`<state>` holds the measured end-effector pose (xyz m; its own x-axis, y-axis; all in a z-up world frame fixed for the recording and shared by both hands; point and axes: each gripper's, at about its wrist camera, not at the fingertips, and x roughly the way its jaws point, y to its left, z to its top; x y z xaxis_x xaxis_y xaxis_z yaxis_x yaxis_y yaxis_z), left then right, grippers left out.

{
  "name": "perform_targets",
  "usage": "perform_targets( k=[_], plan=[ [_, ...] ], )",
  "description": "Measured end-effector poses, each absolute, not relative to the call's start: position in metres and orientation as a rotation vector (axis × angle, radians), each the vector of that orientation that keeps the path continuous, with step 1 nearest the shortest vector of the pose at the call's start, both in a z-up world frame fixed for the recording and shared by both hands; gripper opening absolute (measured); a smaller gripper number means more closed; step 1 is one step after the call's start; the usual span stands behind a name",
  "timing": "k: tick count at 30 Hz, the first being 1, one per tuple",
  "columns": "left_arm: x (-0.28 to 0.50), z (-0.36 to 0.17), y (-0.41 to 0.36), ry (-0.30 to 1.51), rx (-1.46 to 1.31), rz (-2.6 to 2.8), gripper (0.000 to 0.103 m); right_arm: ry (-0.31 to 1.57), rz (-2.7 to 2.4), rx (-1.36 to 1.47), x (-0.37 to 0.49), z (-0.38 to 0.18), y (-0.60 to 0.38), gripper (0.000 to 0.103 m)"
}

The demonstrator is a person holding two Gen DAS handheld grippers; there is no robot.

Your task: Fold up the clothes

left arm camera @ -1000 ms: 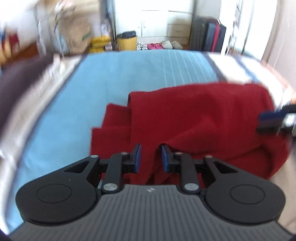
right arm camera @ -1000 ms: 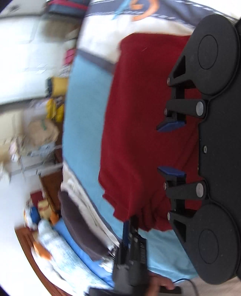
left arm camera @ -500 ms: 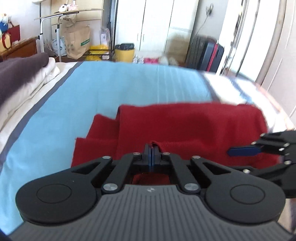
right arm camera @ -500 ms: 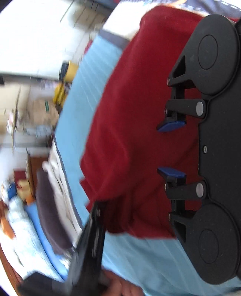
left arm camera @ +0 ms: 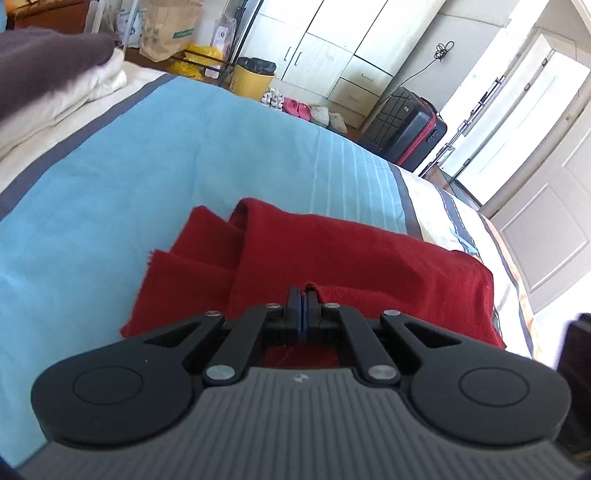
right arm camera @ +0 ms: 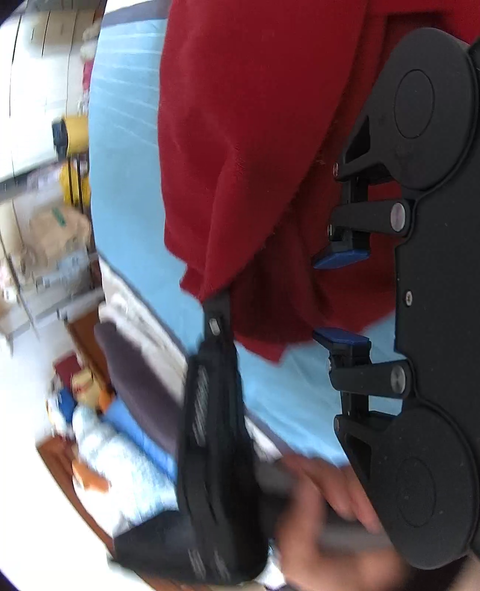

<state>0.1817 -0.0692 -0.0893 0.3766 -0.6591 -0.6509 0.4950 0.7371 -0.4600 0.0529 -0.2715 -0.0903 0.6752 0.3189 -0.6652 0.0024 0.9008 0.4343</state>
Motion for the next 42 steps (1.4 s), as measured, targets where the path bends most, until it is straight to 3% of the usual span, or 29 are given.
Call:
perform_targets(
  k=[6,9,10,12,13,14,24,30,32,33,36,37,38,39,42],
  plan=[
    [0.192,-0.101,-0.052,1.005,-0.296,-0.771,0.0,0.776,0.077,0.335,0.084,-0.108,-0.254,0.04],
    [0.199,-0.109,-0.053,1.028,-0.313,-0.762,0.0,0.785,0.061,0.125,0.081,-0.114,-0.233,0.039],
    [0.201,-0.111,-0.053,1.037,-0.318,-0.756,0.0,0.784,0.052,0.058,0.078,-0.115,-0.225,0.037],
    [0.207,-0.115,-0.053,1.055,-0.329,-0.738,0.0,0.762,0.011,0.002,0.068,-0.113,-0.216,0.02],
    [0.208,-0.116,-0.053,1.058,-0.328,-0.724,0.0,0.752,-0.014,0.028,0.06,-0.111,-0.216,0.008],
    [0.209,-0.115,-0.052,1.054,-0.317,-0.704,0.0,0.738,-0.044,0.078,0.051,-0.107,-0.219,0.003],
    [0.196,-0.101,-0.052,1.002,-0.246,-0.686,0.0,0.746,-0.058,0.623,-0.028,-0.114,-0.252,0.002],
    [0.196,-0.103,-0.051,1.019,-0.254,-0.694,0.0,0.645,-0.068,0.408,-0.003,-0.092,-0.228,0.018],
    [0.194,-0.103,-0.05,1.014,-0.246,-0.707,0.0,0.644,-0.073,0.345,0.018,-0.087,-0.223,0.053],
    [0.19,-0.102,-0.05,1.001,-0.227,-0.718,0.0,0.664,-0.075,0.31,0.031,-0.087,-0.219,0.058],
    [0.183,-0.104,-0.048,0.998,-0.192,-0.739,0.0,0.727,-0.108,0.18,0.06,-0.092,-0.211,0.058],
    [0.185,-0.106,-0.048,1.011,-0.195,-0.729,0.0,0.75,-0.156,0.136,0.064,-0.094,-0.21,0.053],
    [0.186,-0.107,-0.047,1.015,-0.192,-0.713,0.0,0.757,-0.196,0.131,0.062,-0.096,-0.211,0.025],
    [0.187,-0.107,-0.047,1.01,-0.177,-0.692,0.0,0.751,-0.213,0.176,0.055,-0.096,-0.215,0.006],
    [0.187,-0.101,-0.044,0.961,-0.131,-0.629,0.0,0.691,-0.217,0.371,0.014,-0.086,-0.226,0.003]
  ],
)
